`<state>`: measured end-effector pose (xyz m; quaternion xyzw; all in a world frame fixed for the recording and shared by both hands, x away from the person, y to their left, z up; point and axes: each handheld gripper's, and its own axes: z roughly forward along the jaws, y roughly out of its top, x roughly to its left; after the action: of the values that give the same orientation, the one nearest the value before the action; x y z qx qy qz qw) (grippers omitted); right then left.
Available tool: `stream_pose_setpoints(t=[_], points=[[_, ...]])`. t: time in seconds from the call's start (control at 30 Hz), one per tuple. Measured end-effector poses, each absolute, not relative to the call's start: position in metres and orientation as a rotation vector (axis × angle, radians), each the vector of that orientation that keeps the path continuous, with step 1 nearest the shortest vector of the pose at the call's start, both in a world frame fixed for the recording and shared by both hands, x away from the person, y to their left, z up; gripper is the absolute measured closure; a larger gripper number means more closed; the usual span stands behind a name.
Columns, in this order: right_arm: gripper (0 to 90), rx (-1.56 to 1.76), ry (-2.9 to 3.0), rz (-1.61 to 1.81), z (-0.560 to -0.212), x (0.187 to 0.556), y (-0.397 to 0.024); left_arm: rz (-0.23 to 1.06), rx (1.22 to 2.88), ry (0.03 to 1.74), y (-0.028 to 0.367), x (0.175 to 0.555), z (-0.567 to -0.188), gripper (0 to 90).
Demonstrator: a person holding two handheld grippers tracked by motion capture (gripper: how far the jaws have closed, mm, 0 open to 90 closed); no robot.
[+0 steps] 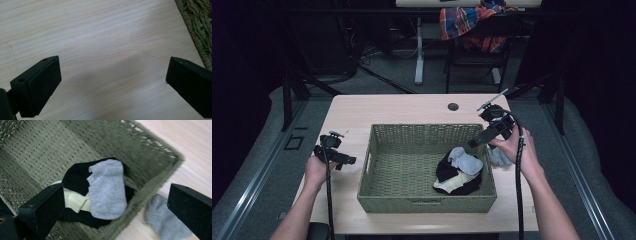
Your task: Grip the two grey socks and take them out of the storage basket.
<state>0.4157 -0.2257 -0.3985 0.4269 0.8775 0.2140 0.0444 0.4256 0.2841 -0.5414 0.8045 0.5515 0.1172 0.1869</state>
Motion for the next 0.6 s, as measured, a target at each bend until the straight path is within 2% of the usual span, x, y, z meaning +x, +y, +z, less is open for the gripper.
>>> stream_pose_setpoints(t=[0.43,0.53,0.6], points=[[1.0,1.261,2.821,0.537,-0.438,0.421,-0.190,0.326,2.264,1.549,0.284,0.426,-0.541,0.1],[10.8,1.263,2.840,0.495,-0.446,0.421,-0.183,0.326,2.262,1.549,0.284,0.426,-0.541,0.1],[14.2,1.259,2.851,0.470,-0.452,0.422,-0.179,0.326,2.263,1.548,0.284,0.426,-0.541,0.1]])
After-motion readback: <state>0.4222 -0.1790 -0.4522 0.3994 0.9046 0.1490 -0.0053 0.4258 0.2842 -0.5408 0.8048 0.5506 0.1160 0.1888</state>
